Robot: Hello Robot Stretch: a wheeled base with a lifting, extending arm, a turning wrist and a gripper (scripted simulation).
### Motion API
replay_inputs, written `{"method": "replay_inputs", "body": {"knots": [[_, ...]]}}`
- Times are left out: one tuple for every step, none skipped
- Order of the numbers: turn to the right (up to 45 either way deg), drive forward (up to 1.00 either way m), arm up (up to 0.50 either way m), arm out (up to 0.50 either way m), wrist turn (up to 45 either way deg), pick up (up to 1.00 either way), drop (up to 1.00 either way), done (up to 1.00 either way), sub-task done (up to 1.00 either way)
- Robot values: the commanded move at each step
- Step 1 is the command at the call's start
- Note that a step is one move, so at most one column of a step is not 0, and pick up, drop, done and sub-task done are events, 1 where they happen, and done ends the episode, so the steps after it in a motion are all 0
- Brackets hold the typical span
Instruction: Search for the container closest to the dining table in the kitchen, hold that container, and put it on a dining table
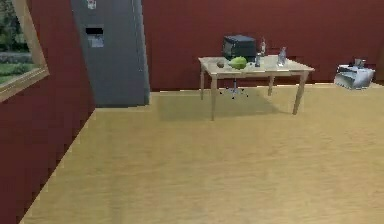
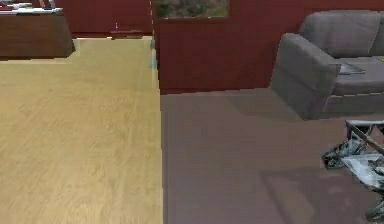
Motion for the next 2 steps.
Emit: {"method": "replay_inputs", "body": {"knots": [[0.0,1.0,0.0,0.0,0.0,0.0,0.0,0.0,0.0],[0.0,0.85,0.0,0.0,0.0,0.0,0.0,0.0,0.0]]}}
